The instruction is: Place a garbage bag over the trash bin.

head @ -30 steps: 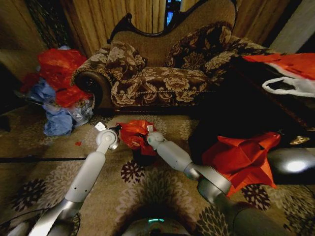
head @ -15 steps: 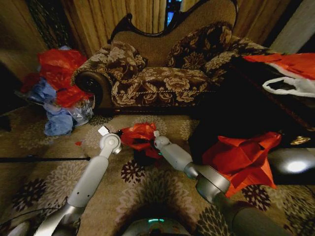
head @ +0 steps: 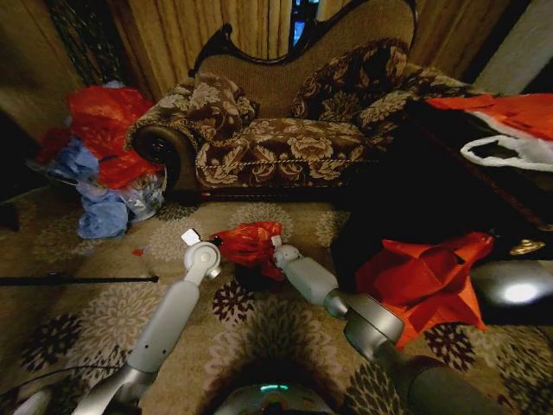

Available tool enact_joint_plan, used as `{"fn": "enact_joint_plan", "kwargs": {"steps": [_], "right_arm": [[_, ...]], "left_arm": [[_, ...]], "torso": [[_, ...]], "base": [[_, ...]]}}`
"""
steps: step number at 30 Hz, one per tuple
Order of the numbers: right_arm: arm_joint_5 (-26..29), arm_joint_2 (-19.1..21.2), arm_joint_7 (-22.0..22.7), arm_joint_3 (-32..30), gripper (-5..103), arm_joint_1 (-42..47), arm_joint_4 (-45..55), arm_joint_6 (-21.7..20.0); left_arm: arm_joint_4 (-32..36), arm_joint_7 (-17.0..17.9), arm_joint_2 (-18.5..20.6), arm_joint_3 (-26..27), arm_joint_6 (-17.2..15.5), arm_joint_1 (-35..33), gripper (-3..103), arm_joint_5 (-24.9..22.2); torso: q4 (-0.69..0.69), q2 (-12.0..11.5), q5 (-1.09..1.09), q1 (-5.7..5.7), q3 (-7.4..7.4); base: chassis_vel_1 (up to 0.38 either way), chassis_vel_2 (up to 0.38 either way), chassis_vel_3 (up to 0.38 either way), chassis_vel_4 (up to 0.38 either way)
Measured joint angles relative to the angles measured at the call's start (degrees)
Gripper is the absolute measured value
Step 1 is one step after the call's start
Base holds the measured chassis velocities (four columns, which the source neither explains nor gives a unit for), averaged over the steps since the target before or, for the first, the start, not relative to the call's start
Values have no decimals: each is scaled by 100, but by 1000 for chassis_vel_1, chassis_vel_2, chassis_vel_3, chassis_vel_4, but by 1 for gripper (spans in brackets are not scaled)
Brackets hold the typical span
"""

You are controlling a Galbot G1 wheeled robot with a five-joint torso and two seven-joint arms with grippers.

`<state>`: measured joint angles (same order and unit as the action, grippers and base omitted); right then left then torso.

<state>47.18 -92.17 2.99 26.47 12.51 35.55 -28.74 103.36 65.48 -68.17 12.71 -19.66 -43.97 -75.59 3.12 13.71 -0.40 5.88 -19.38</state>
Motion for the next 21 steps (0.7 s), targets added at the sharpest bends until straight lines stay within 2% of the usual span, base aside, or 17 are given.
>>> {"fn": "enact_joint_plan", "kwargs": {"steps": [4,8,13,17,20,21], "right_arm": [[120,2,-10,136,0,78,149,-4],[194,2,3,156,0,191,364,7],[40,3,-19,123,0,236,418,147],[-66,6,176,19,-1,285,759,137],[102,6,614,196,15,324,1392,139],[102,6,614,196,15,324,1392,139]], "left_arm": [[196,-78,35,-8,-31,-109,0,245],[529,-335,157,12,-32,-263,0,549],[730,-401,274,46,-95,-371,0,559],[733,-384,376,108,-123,-402,0,462],[739,-389,527,167,-151,-428,0,355],[739,-389,527,167,-151,-428,0,355]], "torso": [[0,0,-1,0,0],[-1,0,0,0,0],[0,0,-1,0,0],[2,0,-2,0,0],[0,0,-2,0,0],[0,0,-2,0,0]], "base": [[0,0,0,0],[0,0,0,0],[0,0,0,0],[0,0,0,0],[0,0,0,0],[0,0,0,0]]}}
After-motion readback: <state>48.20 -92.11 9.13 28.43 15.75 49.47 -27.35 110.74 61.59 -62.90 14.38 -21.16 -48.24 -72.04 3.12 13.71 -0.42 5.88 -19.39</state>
